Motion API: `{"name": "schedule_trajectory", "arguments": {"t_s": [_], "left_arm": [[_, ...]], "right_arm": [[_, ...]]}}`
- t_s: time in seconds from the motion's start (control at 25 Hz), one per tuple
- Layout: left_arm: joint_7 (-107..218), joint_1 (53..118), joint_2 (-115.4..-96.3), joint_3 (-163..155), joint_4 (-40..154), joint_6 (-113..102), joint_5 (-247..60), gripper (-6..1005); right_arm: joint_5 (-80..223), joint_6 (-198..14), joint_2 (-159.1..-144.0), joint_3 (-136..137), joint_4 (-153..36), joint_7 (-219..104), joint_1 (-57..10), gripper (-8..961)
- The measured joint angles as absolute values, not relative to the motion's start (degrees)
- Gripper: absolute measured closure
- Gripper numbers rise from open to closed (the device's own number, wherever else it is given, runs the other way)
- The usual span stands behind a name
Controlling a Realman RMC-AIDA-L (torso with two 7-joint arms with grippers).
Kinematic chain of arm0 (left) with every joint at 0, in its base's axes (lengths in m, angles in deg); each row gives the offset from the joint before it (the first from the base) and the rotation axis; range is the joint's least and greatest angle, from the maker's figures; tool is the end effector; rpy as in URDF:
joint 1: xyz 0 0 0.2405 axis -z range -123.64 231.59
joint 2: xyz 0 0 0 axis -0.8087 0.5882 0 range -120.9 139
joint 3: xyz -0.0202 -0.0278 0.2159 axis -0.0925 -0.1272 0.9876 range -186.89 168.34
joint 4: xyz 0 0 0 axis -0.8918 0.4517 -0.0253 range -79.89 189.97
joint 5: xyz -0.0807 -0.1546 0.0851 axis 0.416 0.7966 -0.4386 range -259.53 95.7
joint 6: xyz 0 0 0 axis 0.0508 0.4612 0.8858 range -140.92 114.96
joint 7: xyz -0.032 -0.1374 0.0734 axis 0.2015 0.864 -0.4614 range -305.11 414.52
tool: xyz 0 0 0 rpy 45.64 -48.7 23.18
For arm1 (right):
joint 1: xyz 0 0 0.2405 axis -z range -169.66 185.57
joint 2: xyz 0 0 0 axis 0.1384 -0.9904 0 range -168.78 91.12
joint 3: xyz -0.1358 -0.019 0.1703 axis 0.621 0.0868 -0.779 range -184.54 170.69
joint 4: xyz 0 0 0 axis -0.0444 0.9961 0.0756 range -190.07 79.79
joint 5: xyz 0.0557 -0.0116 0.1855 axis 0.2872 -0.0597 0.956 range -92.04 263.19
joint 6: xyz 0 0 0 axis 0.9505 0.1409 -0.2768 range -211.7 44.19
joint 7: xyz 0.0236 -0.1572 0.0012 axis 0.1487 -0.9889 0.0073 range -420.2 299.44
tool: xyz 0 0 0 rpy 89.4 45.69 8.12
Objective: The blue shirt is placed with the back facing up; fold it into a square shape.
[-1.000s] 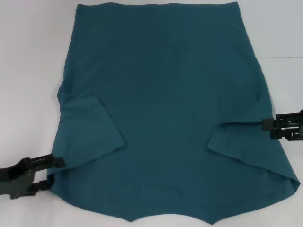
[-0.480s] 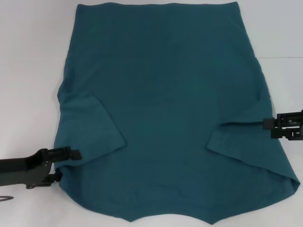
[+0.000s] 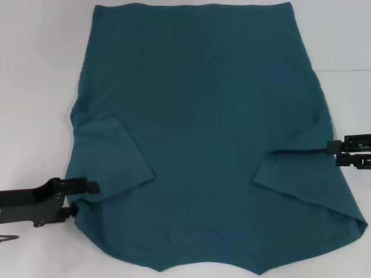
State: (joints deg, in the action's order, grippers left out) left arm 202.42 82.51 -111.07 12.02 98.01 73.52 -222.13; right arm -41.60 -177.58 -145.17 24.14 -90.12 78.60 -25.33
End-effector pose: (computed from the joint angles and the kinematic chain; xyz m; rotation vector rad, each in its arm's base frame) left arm -0.2929 0.2875 0.0223 -1.7880 -2.2592 -0.5719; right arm 0.2631 0.3187 0.0806 -2.1792 1.9786 0.5919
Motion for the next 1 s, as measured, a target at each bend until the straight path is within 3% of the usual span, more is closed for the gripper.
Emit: {"name": "schedule_trajectory", "arguments": {"t_s": [0.24,0.44,0.56,0.76,1.0], "left_arm": [[202.4,82.5,-111.07,12.0,98.1,73.9,-222.4,183],[202.3,82.5,-111.09,12.0,98.0,73.6,-222.5,410],[202.3,82.4,-111.10,12.0,97.9,73.6,-222.5,625],[201.5,82.4,-110.96,11.9,97.9,74.2,-222.2,859],[198.5,82.6,-110.46,11.0,97.8,77.8,-219.6,992]], "right_arm": [[-41.6,-177.7,-145.06,24.0,-90.1,78.6,-25.2,347],[-41.6,-177.9,-144.99,24.0,-90.1,78.3,-25.2,347],[-41.6,-177.9,-145.00,24.0,-90.1,78.2,-25.2,346],[-41.7,-178.1,-144.90,24.3,-90.1,77.9,-25.1,346],[-42.3,-180.1,-143.60,24.8,-90.4,77.2,-23.9,346]]}}
